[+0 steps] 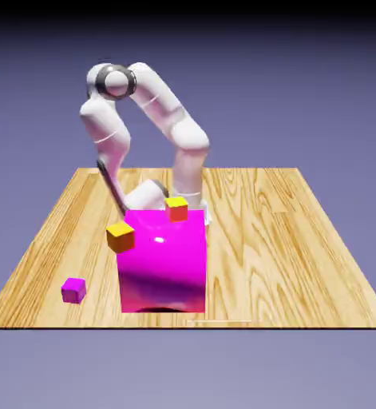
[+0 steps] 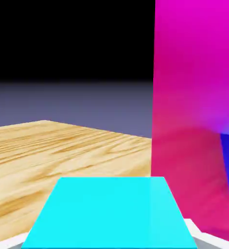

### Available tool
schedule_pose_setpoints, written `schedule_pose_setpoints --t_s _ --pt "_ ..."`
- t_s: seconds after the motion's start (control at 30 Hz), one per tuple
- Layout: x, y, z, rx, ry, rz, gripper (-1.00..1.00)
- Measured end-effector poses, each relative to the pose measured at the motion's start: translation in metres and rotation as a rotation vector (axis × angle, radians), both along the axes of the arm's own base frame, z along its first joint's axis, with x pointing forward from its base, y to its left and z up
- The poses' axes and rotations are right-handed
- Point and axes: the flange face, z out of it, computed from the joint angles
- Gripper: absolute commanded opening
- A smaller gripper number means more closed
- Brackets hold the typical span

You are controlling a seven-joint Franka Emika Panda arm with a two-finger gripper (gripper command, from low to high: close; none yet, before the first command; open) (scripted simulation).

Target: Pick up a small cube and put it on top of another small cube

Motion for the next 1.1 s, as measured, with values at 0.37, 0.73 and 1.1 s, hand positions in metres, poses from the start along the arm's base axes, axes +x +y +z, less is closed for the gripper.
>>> schedule_pose_setpoints --t_s 0.37,0.73,1.1 --pt "0.032 -0.163 0.067 -0.136 -0.071 -0.244 -1.0" --pt "0.066 -0.211 0.185 -0.146 -0.09 -0.193 -1.0" --pt "0.119 -0.115 0.267 -0.03 -0.009 0.138 -1.0"
